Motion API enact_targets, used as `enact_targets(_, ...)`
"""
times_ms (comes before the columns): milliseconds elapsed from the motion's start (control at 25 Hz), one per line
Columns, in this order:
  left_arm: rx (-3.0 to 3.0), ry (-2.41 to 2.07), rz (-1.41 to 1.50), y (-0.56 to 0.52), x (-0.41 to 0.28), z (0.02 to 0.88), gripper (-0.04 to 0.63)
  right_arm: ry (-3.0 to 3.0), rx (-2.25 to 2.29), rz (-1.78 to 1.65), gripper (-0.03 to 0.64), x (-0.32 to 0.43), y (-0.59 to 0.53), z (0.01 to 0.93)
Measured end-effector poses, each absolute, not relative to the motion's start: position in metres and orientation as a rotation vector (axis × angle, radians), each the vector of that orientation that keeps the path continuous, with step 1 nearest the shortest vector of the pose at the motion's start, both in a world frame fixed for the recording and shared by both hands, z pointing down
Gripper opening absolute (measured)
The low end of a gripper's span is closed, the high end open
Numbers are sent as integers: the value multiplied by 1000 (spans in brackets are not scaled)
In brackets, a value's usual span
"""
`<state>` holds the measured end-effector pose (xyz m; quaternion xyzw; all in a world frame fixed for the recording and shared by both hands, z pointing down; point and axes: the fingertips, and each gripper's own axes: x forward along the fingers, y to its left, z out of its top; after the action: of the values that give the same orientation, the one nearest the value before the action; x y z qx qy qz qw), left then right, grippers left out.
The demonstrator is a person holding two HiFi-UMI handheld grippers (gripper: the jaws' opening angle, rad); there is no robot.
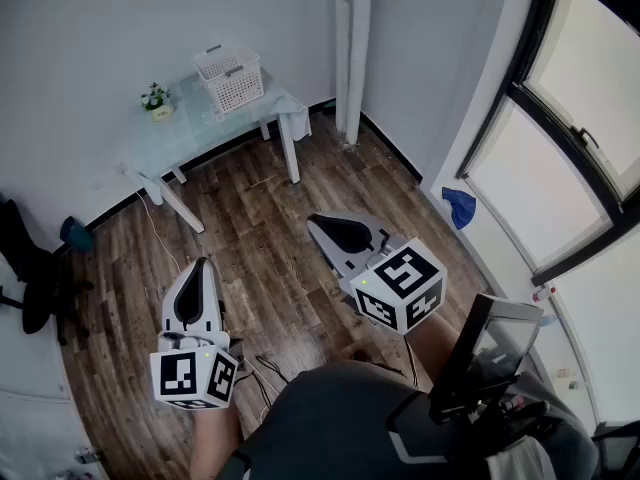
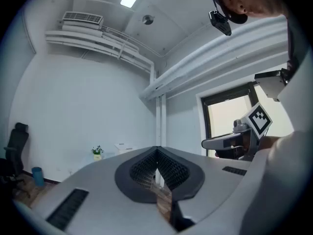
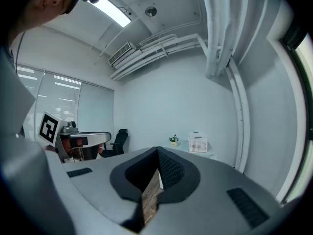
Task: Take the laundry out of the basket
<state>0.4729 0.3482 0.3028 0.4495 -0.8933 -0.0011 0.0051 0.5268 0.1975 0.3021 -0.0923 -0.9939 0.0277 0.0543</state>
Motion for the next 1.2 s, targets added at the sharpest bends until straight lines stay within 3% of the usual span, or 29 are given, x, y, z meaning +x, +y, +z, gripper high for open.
enact_targets(1200,1505,-2720,-150,398,446,308,8,-3020,-119,60,15,501,239,299)
